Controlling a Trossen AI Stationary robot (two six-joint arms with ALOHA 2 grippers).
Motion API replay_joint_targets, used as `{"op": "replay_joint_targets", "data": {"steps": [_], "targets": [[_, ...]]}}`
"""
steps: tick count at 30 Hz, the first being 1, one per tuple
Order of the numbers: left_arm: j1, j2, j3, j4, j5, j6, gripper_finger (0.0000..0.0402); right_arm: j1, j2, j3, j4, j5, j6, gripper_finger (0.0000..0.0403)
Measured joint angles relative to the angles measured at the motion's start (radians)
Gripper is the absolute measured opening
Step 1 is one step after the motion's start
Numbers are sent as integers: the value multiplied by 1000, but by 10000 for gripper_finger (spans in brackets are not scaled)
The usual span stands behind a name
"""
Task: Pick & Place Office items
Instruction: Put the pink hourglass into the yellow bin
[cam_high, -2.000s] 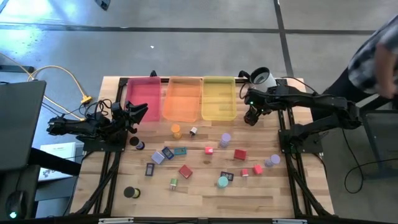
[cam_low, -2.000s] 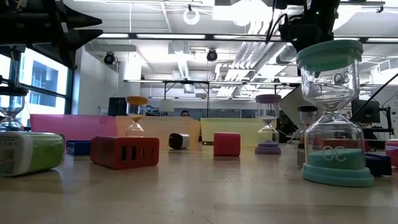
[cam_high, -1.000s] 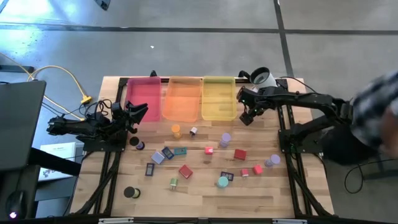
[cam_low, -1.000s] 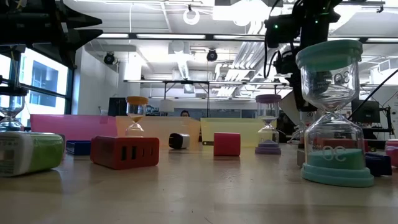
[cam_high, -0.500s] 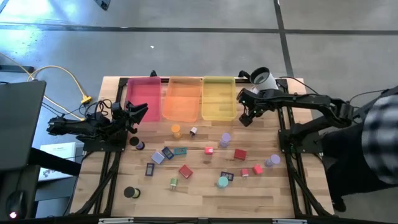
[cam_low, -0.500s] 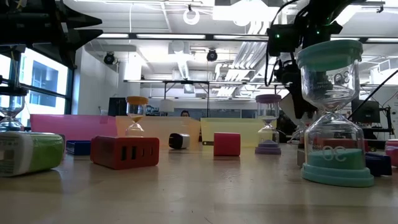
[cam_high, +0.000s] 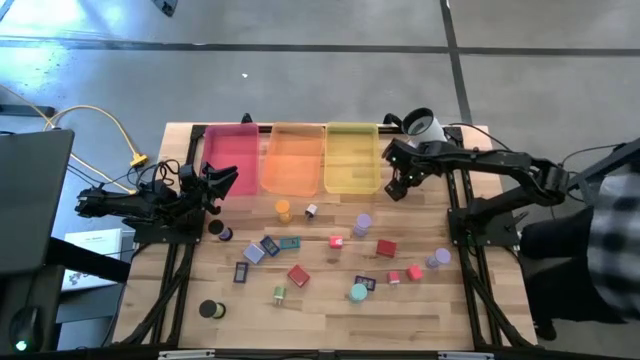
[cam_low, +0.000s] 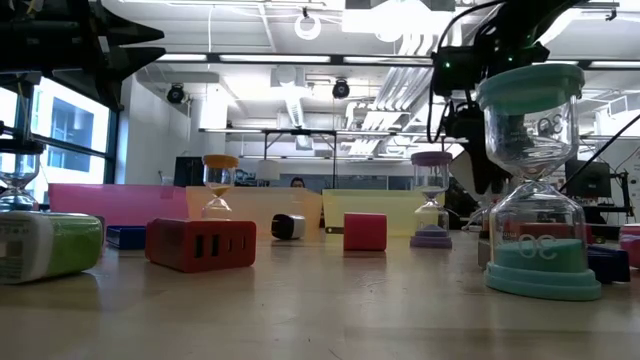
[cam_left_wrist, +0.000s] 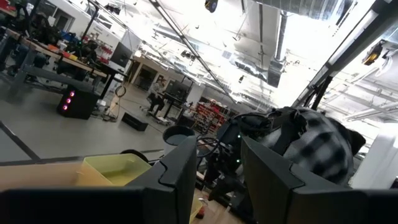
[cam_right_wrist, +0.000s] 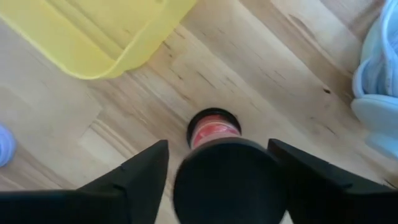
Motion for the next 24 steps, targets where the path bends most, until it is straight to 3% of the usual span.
{"op": "replay_joint_targets", "data": {"steps": [6, 24], "targets": [[0, 0, 0, 0, 0, 0, 123, -22, 0, 0, -4, -27, -36, 196], [0, 0, 0, 0, -3, 0, 123, -18, -13, 1, -81, -48, -43, 194]]}}
